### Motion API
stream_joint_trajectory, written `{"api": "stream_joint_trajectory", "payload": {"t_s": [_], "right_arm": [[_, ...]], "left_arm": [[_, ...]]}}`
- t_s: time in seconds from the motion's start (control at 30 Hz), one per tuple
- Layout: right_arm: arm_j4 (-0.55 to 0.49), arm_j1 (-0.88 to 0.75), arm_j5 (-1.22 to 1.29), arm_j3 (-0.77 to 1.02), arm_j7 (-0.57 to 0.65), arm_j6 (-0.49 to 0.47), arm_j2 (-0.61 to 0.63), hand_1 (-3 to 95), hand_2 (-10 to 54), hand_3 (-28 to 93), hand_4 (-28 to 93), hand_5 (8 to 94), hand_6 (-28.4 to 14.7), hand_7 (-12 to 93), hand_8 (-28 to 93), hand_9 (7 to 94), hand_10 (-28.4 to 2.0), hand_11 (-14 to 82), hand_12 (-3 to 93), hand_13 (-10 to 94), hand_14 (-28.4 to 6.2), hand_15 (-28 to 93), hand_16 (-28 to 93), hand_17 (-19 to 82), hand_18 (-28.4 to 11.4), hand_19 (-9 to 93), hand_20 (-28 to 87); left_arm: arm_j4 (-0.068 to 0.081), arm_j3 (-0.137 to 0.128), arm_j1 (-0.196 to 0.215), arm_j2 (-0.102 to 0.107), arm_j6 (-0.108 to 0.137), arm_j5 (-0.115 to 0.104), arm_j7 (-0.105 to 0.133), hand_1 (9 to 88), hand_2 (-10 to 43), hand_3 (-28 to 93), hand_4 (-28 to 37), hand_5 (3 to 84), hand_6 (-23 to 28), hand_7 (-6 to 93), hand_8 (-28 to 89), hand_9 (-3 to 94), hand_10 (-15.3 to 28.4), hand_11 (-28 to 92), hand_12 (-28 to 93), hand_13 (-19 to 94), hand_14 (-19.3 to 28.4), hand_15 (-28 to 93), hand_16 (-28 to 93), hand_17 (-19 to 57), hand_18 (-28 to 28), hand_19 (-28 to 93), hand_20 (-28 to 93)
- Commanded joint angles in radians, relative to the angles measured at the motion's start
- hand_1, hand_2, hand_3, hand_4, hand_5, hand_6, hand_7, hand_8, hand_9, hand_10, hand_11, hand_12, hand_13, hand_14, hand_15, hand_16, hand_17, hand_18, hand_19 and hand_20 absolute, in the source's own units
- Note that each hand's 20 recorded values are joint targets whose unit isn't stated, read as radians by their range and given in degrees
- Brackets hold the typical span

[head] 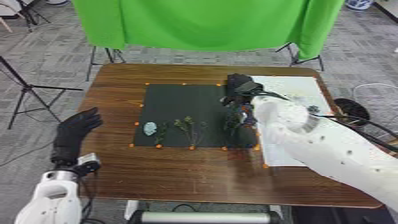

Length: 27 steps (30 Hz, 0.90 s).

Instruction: Arrange flowers

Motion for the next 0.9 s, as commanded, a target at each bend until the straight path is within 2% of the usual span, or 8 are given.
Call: {"api": "stream_joint_trajectory", "payload": {"t_s": [0.03,0.13,0.17,0.37,0.57,0.9], "right_arm": [[0.056,0.074,-0.034,-0.081,-0.020,-0.051,-0.340,61.8,-9.5,62,-21,77.0,1.1,32,8,88.0,-9.3,11.6,46.3,88,-2.6,64,35,62,-13.3,93,56],[0.097,0.075,-0.052,-0.106,-0.013,-0.048,-0.374,61.7,-9.5,62,-22,77.1,1.2,32,8,88.0,-9.5,11.4,46.3,88,-2.7,64,35,62,-13.4,93,56],[0.123,0.071,-0.056,-0.099,-0.020,-0.049,-0.390,61.7,-9.5,62,-22,77.0,1.2,32,8,88.0,-9.6,11.3,46.2,88,-2.6,64,35,62,-13.4,93,56],[0.198,0.074,-0.069,-0.113,-0.010,-0.020,-0.430,61.4,-9.5,62,-21,77.1,1.5,33,7,87.9,-9.9,10.6,45.5,88,-2.6,64,35,62,-13.4,93,56],[0.246,0.076,-0.103,-0.129,0.002,0.000,-0.446,61.5,-9.5,62,-22,77.0,1.7,33,6,87.8,-9.9,9.8,44.6,88,-2.6,64,35,62,-13.4,93,56],[0.308,0.077,-0.111,-0.128,0.019,0.009,-0.463,60.7,-9.5,62,-22,76.6,1.9,34,6,87.8,-9.9,9.1,43.8,88,-2.8,64,35,62,-13.5,93,56]], "left_arm": [[0.004,0.021,-0.030,0.002,-0.028,0.007,0.003,20.5,-5.9,71,-28.3,50.7,1.1,18.4,-9,48.2,12.7,19,11,39,16.7,26,1,6.4,13.3,12,21],[-0.005,0.015,-0.022,-0.001,-0.030,0.013,0.008,20.4,-5.8,71,-28.3,50.7,1.1,18.4,-9,48.2,12.7,19,11,39,16.7,26,1,6.4,13.3,12,21],[-0.001,0.015,-0.026,-0.003,-0.029,0.012,0.008,20.4,-5.8,71,-28.3,50.7,1.1,18.4,-9,48.2,12.8,19,11,39,16.6,26,1,6.4,13.3,12,21],[-0.003,0.021,-0.030,-0.007,-0.023,0.007,0.015,20.3,-5.8,71,-28.3,50.7,1.1,18.3,-9,48.2,12.8,19,11,39,16.6,26,1,6.4,13.3,12,21],[0.001,0.031,-0.043,-0.008,-0.032,0.007,0.022,20.0,-5.8,71,-28.3,50.6,1.1,18.4,-9,48.2,12.8,19,11,39,16.7,26,1,6.4,13.3,12,21],[-0.003,0.035,-0.038,-0.011,-0.034,0.005,0.017,20.0,-5.8,71,-28.3,50.6,1.3,18.0,-9,48.2,12.8,19,11,39,16.7,26,1,6.4,13.3,12,21]]}}
